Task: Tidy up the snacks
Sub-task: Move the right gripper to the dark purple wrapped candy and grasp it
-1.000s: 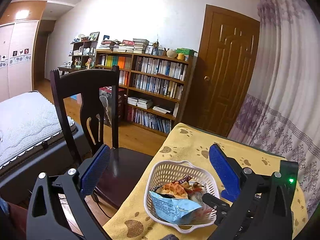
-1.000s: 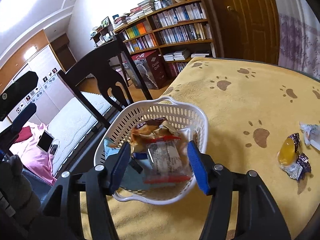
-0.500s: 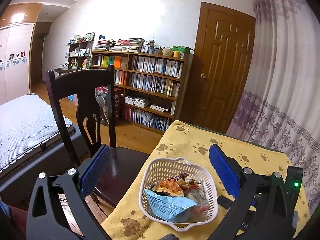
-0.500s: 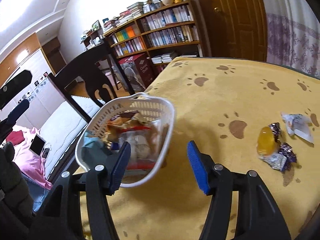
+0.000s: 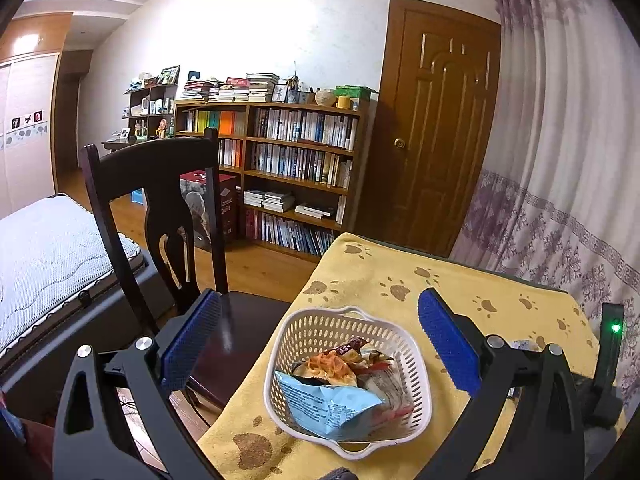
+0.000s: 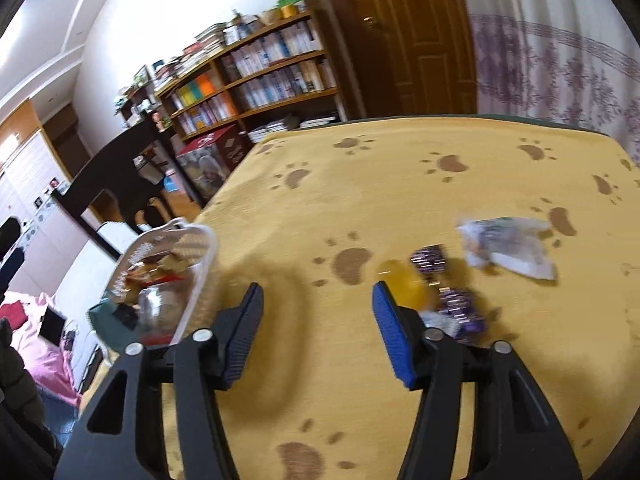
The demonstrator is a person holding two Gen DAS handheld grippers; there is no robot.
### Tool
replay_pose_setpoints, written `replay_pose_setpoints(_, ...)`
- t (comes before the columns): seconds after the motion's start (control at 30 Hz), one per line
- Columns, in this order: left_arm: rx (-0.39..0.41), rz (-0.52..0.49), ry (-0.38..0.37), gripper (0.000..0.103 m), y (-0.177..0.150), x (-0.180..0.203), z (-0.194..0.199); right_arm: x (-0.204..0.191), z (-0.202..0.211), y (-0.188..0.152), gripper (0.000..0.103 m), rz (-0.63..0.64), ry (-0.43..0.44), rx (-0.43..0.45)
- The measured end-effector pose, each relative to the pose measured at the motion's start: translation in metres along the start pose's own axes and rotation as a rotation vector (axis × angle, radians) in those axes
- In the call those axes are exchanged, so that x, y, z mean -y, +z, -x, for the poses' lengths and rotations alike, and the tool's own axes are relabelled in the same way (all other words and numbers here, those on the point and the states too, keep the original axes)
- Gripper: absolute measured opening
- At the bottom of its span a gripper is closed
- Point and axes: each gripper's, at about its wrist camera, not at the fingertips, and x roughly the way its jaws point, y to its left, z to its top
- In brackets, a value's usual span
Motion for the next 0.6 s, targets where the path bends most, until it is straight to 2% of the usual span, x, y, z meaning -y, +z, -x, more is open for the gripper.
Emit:
replay_pose_setpoints(0.17, -0.006, -0.023, -0.005, 0.1, -0.003, 0.008, -0.002, 0.037, -0.003, 0.006, 0.049, -0.061, -0.054, 0.0)
replay_pose_setpoints(0.37, -0.012, -0.043, -0.01, 0.1, -0.006, 0.012, -0.004, 0.072, -0.02, 0.006, 0.045, -0.144, -0.076, -0.039)
replay_pose_setpoints(0.6, -0.02, -0.053, -0.013, 0.1, -0.007, 0.016, -0.007, 0.081, -0.05, 0.009, 0.043, -0.158, -0.109, -0.084)
